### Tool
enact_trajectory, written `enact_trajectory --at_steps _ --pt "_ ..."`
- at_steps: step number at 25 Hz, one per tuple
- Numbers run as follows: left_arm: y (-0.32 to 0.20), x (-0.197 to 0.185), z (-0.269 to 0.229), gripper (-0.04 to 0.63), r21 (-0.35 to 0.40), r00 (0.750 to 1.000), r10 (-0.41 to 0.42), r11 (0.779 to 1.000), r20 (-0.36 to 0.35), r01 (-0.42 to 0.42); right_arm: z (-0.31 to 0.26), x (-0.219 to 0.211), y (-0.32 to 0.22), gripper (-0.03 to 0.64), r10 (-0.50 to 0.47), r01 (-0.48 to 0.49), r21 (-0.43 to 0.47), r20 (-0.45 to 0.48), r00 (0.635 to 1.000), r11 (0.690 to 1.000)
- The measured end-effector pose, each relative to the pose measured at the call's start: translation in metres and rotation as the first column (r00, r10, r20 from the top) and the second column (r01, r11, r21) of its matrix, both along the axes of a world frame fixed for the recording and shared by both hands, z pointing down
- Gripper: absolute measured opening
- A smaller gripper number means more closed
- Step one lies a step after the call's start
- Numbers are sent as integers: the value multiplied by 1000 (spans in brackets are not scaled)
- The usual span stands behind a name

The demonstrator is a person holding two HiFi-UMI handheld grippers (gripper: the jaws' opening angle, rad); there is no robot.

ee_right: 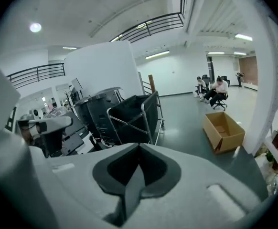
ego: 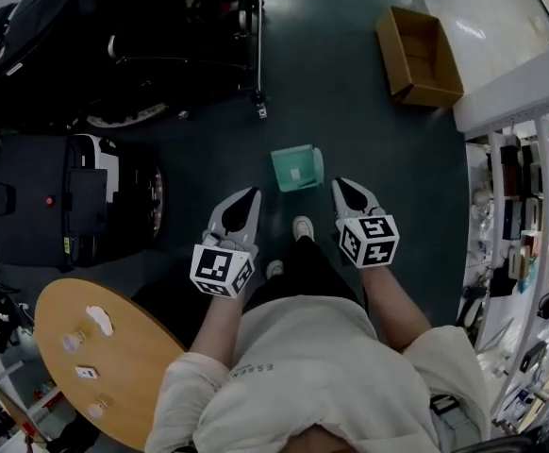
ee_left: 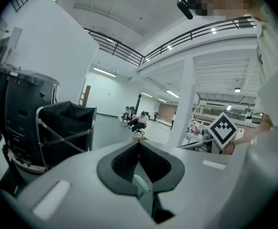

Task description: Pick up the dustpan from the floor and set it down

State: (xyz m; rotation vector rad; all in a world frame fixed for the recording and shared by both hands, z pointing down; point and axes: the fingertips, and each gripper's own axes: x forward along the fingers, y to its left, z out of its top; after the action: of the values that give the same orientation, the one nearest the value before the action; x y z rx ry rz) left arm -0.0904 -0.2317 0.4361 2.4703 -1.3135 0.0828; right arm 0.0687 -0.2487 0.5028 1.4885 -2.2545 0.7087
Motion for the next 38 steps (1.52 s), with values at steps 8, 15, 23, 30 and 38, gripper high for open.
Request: enact_trajectory --at_steps 8,15,23,30,38 --pt "96 15 -27 17 43 994 104 994 -24 -103 -40 1 102 -9 39 -32 86 -81 996 996" --pt "187 31 -42 17 96 994 103 990 -21 -101 -60 15 189 -9 18 -7 169 -63 998 986" --pt "315 57 -41 17 101 999 -2 995 51 -3 -68 48 318 -9 -59 63 229 -25 998 971" --pt "427 90 -44 17 110 999 -37 993 36 33 -73 75 419 -9 -133 140 237 -48 990 961" --pt "484 96 -59 17 168 1000 -17 986 16 14 -80 89 482 -9 -116 118 251 -25 993 961"
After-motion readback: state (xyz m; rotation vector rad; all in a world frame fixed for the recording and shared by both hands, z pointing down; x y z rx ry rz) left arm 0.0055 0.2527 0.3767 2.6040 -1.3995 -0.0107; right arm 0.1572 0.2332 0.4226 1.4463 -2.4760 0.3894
